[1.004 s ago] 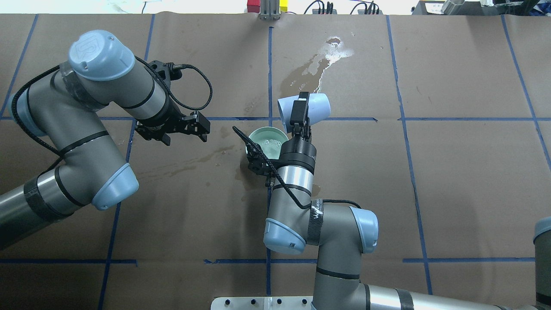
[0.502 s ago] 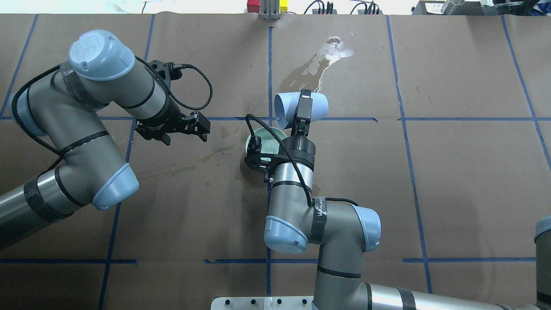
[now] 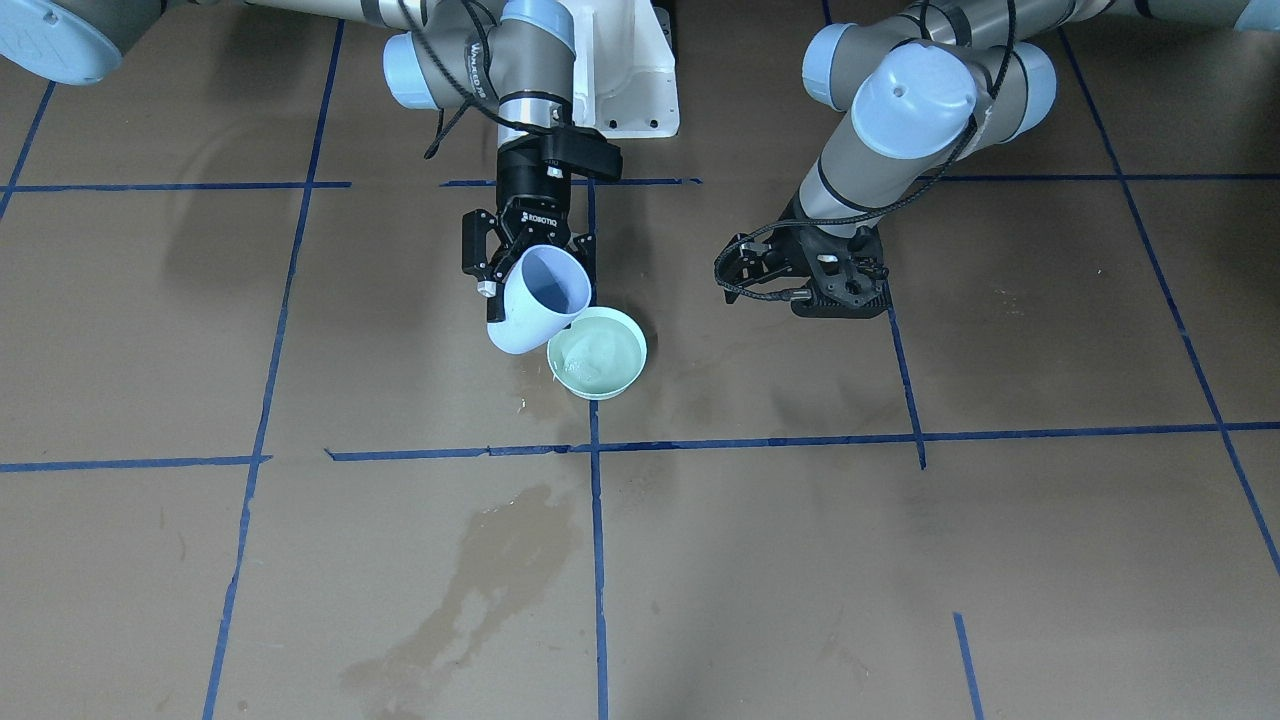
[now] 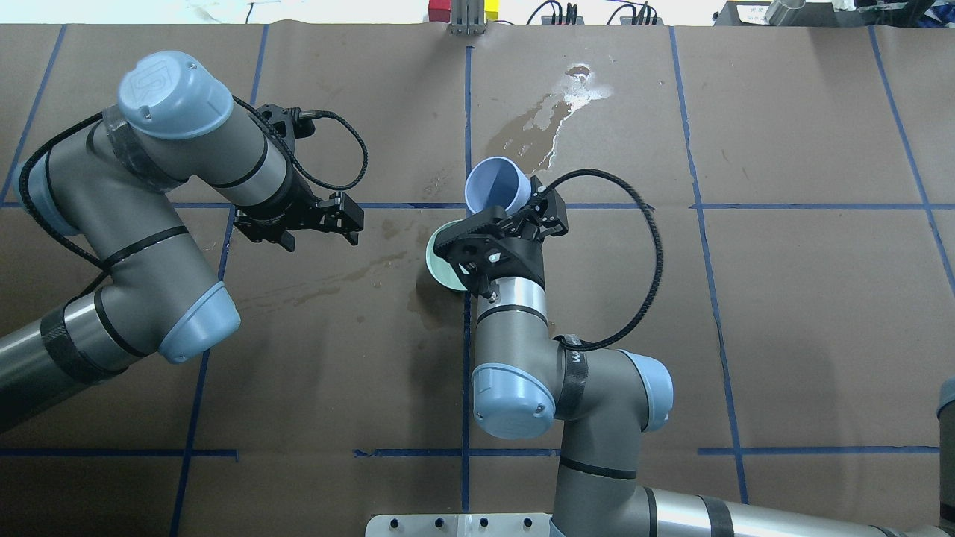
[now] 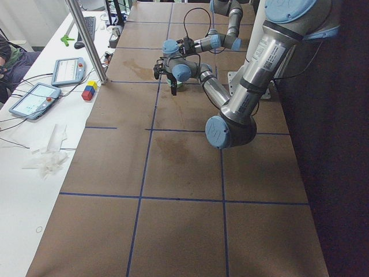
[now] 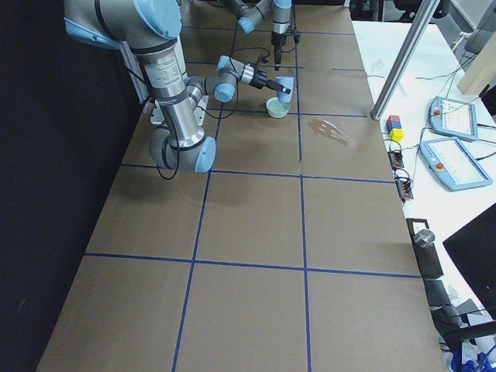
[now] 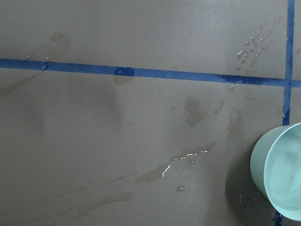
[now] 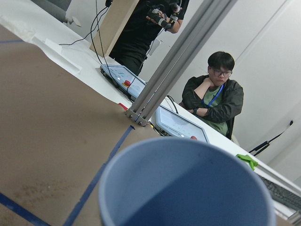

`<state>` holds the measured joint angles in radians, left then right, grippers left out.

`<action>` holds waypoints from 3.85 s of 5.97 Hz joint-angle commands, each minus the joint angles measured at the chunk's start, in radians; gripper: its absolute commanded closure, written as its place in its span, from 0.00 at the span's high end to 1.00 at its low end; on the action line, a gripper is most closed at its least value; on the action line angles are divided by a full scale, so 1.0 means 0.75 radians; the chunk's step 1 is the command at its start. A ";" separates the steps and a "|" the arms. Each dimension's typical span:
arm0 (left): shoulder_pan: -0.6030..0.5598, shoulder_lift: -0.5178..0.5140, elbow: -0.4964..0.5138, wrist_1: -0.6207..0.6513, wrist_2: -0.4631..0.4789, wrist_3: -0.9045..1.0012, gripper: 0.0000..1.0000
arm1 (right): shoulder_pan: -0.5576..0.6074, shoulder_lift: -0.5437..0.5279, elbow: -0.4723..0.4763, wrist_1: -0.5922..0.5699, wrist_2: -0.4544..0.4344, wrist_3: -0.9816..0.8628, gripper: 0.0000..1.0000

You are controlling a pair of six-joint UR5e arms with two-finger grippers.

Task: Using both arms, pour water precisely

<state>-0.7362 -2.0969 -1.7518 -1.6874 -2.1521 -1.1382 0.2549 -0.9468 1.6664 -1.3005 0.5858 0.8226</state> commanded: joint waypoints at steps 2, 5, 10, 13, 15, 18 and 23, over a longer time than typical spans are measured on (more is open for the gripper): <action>0.000 0.000 0.000 0.000 0.000 0.000 1.00 | 0.028 -0.065 0.038 0.173 0.168 0.550 0.00; 0.000 -0.002 -0.002 0.000 0.000 0.000 1.00 | 0.100 -0.366 0.228 0.216 0.205 0.484 0.00; 0.000 -0.004 -0.002 0.000 0.000 -0.002 1.00 | 0.288 -0.985 -0.064 1.361 0.366 0.168 0.00; 0.002 -0.004 -0.002 0.000 0.000 -0.020 1.00 | 0.349 -0.983 -0.315 1.605 0.442 0.083 0.01; 0.002 -0.004 -0.002 0.000 0.000 -0.020 1.00 | 0.347 -0.973 -0.366 1.605 0.442 0.085 0.05; 0.000 -0.002 -0.002 0.000 0.000 -0.020 1.00 | 0.347 -0.977 -0.379 1.613 0.442 0.087 0.39; 0.000 0.000 -0.006 0.000 0.000 -0.022 1.00 | 0.341 -0.983 -0.387 1.715 0.438 0.104 1.00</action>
<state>-0.7358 -2.0991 -1.7546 -1.6874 -2.1522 -1.1541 0.5124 -1.6805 1.3787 -0.0436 0.9147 0.9003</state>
